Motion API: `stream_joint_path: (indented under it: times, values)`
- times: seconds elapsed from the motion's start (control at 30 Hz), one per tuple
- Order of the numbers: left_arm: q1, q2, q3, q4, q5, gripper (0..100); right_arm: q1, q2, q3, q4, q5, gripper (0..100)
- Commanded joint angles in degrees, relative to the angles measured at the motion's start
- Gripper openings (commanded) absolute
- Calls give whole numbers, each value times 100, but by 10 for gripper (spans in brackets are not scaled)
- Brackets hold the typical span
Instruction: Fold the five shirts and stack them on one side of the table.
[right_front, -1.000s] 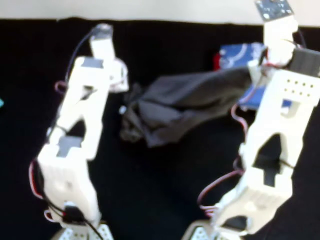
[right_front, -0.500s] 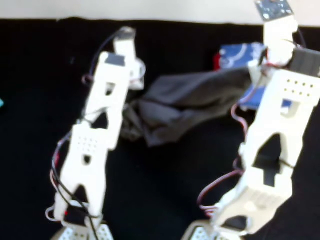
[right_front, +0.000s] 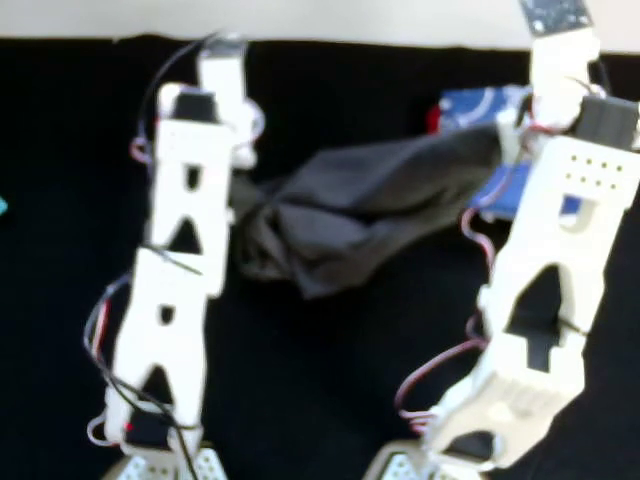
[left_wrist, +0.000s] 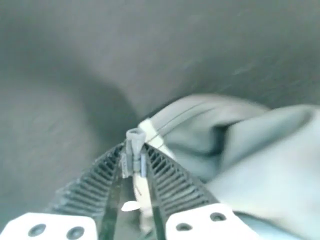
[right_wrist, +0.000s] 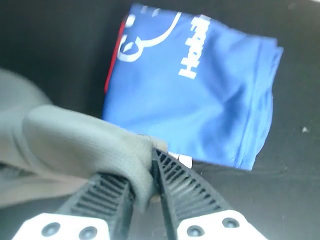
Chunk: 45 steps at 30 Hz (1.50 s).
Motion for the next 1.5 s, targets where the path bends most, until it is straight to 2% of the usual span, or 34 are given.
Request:
stream_joint_path:
  times: [0.0, 0.17, 0.3, 0.53, 0.8, 0.9, 1.07, 1.23, 1.47]
  values:
    - [-611, -1042, -110, 132, -79, 8, -268, -391, -629, -207, -149, 6]
    - [-1288, -2633, 207, 149, -97, 8, -488, -374, -1622, -391, -141, 6]
    - [-1604, -4163, 1086, 149, -97, 8, -462, -400, -2440, -664, -141, 6]
    - [-1464, -6677, 3143, 123, -105, 8, -576, -409, -3864, -514, -132, 6]
    - [-1429, -8778, 4426, 123, -105, 8, -567, -462, -5165, -312, -123, 6]
    - [-1429, -9059, 5007, 123, -114, 8, -664, -470, -4690, -787, -149, 6]
    - [-1464, -9051, 6229, -105, -114, 8, -1130, -251, -3037, -2053, -141, 6]
    - [-1464, -9059, 7943, -1240, -114, 8, -1622, 92, -1367, -2571, -149, 6]
    - [-1552, -9059, 10993, -3666, -123, 8, -2211, 1244, 215, -3266, -158, 9]
